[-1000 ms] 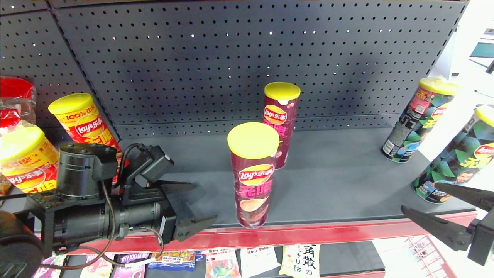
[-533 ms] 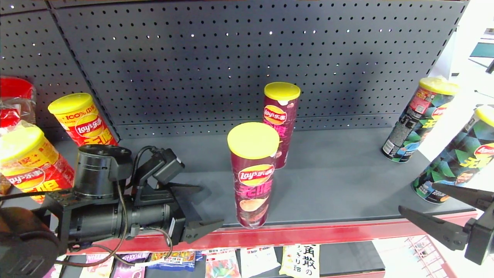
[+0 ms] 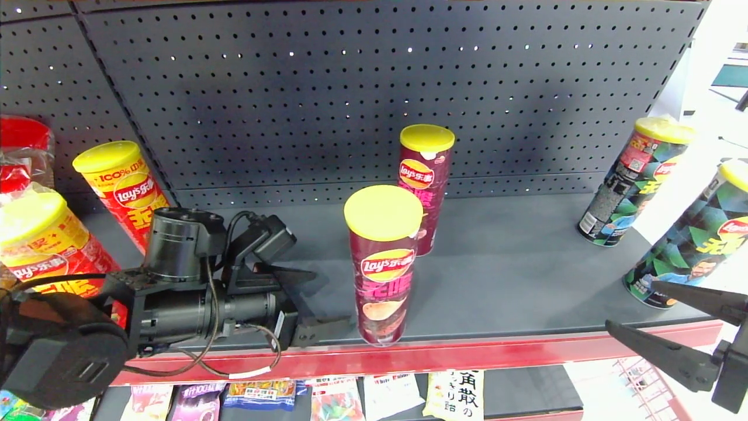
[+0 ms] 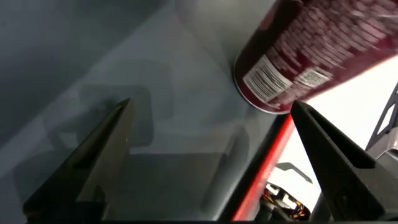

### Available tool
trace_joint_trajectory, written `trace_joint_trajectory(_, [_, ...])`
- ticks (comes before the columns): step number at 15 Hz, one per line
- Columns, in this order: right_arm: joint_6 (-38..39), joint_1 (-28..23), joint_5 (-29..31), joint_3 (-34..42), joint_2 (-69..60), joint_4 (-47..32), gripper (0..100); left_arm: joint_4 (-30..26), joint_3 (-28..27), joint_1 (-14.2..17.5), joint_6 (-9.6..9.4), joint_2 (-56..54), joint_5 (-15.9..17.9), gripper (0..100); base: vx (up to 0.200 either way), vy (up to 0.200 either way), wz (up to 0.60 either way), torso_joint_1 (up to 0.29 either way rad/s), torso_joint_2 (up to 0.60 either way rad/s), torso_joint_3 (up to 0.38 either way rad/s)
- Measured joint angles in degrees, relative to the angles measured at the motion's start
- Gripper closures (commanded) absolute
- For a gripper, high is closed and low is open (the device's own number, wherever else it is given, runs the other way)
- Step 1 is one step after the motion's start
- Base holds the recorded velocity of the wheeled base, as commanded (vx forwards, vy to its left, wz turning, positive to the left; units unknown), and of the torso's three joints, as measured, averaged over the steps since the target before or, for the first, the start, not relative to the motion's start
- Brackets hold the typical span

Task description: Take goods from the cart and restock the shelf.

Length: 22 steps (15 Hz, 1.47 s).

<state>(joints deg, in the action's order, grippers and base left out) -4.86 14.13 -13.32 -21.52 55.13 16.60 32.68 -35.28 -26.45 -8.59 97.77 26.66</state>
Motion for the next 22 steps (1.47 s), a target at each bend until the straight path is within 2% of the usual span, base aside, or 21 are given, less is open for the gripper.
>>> trace_joint_trajectory(22, [0.1, 0.0, 0.0, 0.3, -0.3, 0.0, 0, 0.0, -5.8, -2.0, -0.02, 6.1, -0.3, 0, 0.000, 0.000, 0.00, 0.000, 0.00, 0.000])
